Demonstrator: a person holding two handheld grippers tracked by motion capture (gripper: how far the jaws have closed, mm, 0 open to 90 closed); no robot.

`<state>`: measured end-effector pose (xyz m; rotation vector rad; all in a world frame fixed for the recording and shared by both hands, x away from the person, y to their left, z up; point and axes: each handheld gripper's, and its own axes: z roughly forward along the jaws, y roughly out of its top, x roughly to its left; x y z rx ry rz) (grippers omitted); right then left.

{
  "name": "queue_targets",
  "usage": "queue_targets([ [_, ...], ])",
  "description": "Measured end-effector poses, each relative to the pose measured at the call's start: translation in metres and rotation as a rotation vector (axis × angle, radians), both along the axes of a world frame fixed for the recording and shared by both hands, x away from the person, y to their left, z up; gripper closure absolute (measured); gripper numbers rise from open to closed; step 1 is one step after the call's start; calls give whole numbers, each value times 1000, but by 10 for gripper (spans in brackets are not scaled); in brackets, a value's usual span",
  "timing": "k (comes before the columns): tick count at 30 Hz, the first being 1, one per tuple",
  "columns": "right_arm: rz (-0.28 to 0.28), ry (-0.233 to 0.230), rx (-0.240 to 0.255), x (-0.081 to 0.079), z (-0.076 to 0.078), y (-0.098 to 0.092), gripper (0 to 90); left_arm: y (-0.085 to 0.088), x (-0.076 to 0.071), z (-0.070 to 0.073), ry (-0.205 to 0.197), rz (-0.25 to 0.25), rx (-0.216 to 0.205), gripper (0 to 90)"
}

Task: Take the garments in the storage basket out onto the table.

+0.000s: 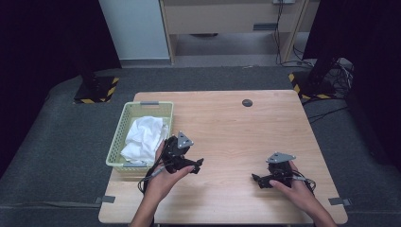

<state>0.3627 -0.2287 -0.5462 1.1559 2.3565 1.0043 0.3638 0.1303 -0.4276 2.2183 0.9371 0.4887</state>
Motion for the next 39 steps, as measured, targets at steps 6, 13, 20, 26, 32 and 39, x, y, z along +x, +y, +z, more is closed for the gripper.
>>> queue_targets([
  [6, -2, -3, -1, 0, 0, 0, 4, 2, 0, 0, -4, 2, 11, 39],
  [13, -14, -2, -1, 1, 0, 2, 4, 2, 0, 0, -9, -5, 26, 45],
  [20, -12, -3, -2, 2, 0, 2, 3, 2, 2, -1, -5, -13, 53, 48],
  [26, -12, -3, -2, 2, 0, 2, 4, 5, 7, -3, 2, -8, 83, 53],
  [32, -12, -3, -2, 2, 0, 2, 4, 18, 17, 6, -2, 26, 115, 61],
  [39, -12, -3, -2, 2, 0, 2, 3, 29, 25, 18, -4, 49, 157, 60],
])
